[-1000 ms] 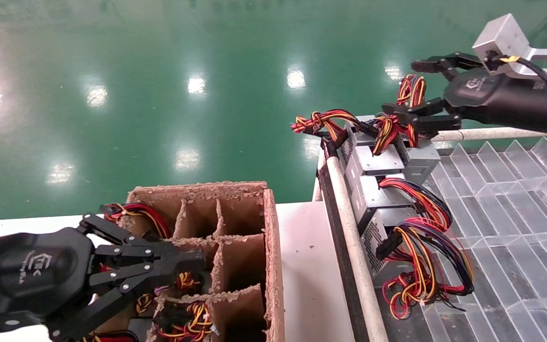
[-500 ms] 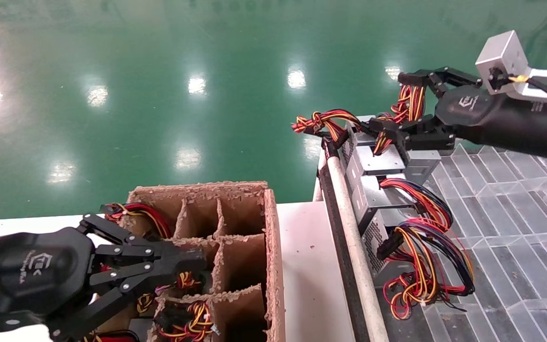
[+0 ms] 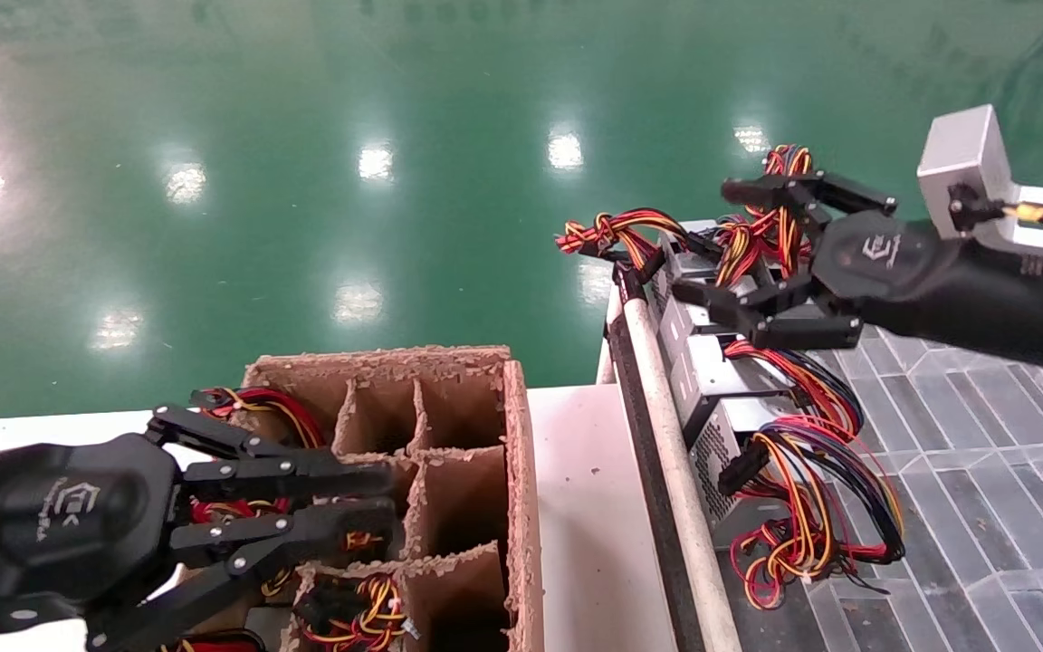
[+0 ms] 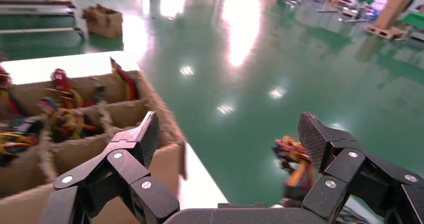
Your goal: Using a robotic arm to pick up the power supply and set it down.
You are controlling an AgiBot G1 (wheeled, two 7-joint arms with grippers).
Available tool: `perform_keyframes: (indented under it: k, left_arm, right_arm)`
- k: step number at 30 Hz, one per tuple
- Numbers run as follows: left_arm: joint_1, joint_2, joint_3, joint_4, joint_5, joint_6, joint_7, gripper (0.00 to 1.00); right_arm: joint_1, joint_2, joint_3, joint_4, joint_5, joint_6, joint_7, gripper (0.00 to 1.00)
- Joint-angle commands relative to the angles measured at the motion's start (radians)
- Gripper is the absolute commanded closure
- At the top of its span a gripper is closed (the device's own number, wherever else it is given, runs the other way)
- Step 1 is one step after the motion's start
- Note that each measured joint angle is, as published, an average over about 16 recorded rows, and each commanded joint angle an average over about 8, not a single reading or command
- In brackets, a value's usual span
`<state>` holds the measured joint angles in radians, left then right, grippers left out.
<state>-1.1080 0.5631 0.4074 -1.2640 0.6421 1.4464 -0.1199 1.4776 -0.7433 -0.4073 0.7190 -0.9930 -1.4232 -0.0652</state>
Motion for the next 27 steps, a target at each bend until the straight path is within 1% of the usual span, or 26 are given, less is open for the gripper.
perform_keyframes:
  k: [1,27]
  left_arm:
    - [0.000,0.000,0.000,0.000,0.000,0.000,0.000,0.00]
    - [0.000,0.000,0.000,0.000,0.000,0.000,0.000,0.00]
  right_arm:
    - [-0.027,0.009,0.008,0.037,0.017,-0.005,0.017,0.00]
    - [-0.374,0.122,0.118,0.524,0.243,-0.067,0.234,0.00]
